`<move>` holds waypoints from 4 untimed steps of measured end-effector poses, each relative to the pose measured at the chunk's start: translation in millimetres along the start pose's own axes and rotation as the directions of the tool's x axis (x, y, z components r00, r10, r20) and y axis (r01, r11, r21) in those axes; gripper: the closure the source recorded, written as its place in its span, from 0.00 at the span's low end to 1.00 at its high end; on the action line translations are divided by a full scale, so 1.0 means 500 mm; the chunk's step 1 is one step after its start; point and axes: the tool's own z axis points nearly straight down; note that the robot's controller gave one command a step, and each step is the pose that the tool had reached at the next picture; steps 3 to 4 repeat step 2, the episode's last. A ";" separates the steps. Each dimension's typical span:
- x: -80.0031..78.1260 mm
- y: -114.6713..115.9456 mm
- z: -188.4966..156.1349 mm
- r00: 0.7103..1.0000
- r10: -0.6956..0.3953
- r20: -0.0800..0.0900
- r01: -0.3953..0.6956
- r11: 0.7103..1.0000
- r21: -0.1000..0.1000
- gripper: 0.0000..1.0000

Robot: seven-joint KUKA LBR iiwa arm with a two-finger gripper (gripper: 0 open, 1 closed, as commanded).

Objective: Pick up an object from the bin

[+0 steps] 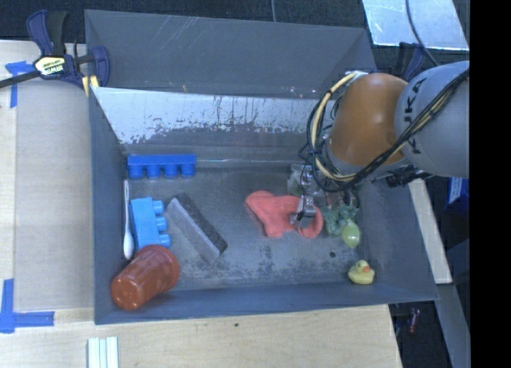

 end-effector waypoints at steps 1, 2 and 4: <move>0.020 -0.004 -0.116 1.000 -0.026 -0.005 0.026 1.000 0.000 1.00; 0.008 -0.006 -0.269 0.998 -0.063 -0.002 0.063 0.998 -0.001 1.00; 0.008 -0.006 -0.269 0.998 -0.063 -0.002 0.063 0.998 -0.001 1.00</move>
Offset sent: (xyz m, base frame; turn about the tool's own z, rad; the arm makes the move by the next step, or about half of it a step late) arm -0.0023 -0.0036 0.1959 -0.0958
